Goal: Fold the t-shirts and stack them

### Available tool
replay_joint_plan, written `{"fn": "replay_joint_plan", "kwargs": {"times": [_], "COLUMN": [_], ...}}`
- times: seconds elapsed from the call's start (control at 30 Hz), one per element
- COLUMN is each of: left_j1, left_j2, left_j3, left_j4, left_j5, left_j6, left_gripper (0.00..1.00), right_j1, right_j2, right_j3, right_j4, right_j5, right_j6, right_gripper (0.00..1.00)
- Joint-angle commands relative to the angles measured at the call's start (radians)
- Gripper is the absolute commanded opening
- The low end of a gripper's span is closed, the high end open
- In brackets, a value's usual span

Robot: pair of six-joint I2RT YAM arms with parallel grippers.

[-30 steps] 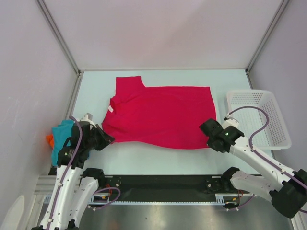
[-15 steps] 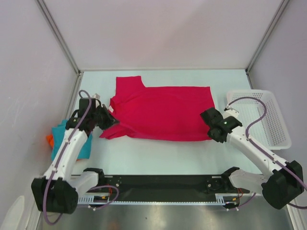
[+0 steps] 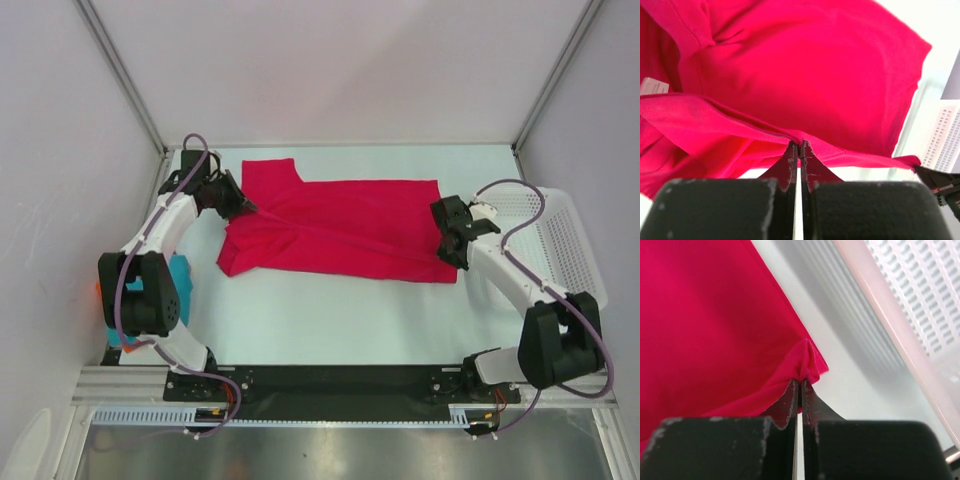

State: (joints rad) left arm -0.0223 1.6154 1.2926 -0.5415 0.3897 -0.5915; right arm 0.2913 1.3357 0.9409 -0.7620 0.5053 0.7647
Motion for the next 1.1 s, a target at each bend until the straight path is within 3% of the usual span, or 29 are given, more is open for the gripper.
{"fn": "replay_joint_plan", "kwargs": {"times": [0.0, 0.53, 0.63, 0.73, 0.87, 0.9, 1.07], "left_j1": [0.018, 0.056, 0.058, 0.061, 0.07, 0.07, 0.07], "left_j2": [0.044, 0.075, 0.081, 0.084, 0.069, 0.058, -0.054], "left_j3": [0.051, 0.042, 0.042, 0.039, 0.024, 0.002, -0.081], "left_j4": [0.002, 0.003, 0.003, -0.003, -0.017, -0.017, -0.018], "left_j5": [0.044, 0.029, 0.032, 0.044, 0.074, 0.072, 0.04], "left_j6": [0.029, 0.048, 0.053, 0.068, 0.091, 0.096, 0.085], "left_gripper": [0.0, 0.0, 0.0, 0.02, 0.25, 0.41, 0.84], "right_j1": [-0.024, -0.049, -0.058, -0.06, -0.055, -0.054, -0.044], "right_j2": [0.088, 0.339, 0.378, 0.388, 0.378, 0.375, 0.341], "right_j3": [0.079, 0.252, 0.279, 0.276, 0.262, 0.26, 0.253], "right_j4": [0.076, 0.127, 0.122, 0.131, 0.144, 0.145, 0.144], "right_j5": [-0.008, -0.017, -0.027, -0.043, -0.063, -0.063, -0.059], "right_j6": [-0.093, -0.179, -0.185, -0.186, -0.182, -0.183, -0.194], "right_gripper": [0.0, 0.0, 0.06, 0.28, 0.36, 0.37, 0.4]}}
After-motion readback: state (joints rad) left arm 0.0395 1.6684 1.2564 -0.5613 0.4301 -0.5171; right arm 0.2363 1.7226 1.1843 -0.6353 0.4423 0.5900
